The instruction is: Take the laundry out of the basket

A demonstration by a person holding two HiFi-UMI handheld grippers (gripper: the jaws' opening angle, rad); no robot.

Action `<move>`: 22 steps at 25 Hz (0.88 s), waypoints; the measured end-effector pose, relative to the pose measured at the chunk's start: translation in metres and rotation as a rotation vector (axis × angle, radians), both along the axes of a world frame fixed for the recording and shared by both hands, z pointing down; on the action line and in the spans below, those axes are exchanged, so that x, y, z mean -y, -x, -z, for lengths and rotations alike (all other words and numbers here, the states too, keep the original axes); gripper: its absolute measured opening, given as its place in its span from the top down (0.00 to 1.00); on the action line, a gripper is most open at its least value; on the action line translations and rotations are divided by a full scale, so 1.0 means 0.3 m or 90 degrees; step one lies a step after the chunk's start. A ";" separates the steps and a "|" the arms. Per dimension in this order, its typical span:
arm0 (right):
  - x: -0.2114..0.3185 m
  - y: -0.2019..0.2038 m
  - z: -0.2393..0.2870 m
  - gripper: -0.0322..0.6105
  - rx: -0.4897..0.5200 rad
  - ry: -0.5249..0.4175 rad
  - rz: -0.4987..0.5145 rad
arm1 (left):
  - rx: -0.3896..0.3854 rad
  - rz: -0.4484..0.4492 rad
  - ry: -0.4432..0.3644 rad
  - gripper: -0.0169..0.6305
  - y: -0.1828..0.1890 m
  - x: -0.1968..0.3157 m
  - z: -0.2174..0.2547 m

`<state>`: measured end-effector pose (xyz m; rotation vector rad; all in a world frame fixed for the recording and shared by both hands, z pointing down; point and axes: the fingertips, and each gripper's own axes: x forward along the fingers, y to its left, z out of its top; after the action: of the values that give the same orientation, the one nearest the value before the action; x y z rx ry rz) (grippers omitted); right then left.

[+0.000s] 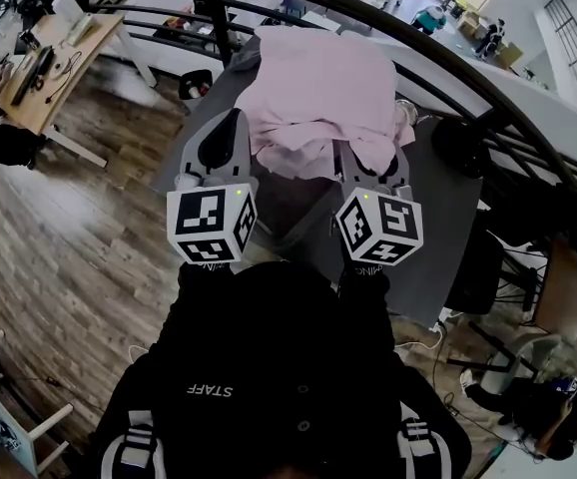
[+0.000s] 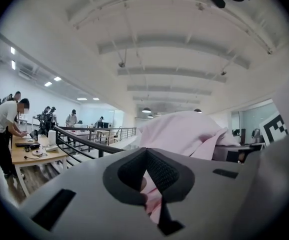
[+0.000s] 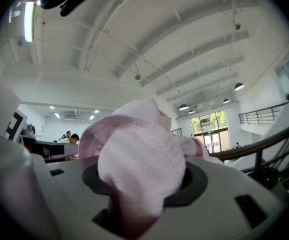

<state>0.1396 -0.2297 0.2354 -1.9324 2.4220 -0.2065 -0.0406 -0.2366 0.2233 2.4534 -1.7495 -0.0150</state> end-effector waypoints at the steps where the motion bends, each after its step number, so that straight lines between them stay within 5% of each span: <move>1: -0.004 -0.004 0.010 0.57 0.001 -0.006 -0.005 | 0.004 -0.001 -0.005 0.98 -0.002 -0.002 0.008; 22: -0.037 -0.027 0.063 0.57 -0.024 -0.046 -0.035 | 0.018 -0.023 -0.028 0.98 -0.059 -0.011 0.033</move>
<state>0.1478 -0.2185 0.2164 -1.9866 2.3598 -0.0798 -0.0230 -0.2334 0.2133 2.5284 -1.7333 -0.0143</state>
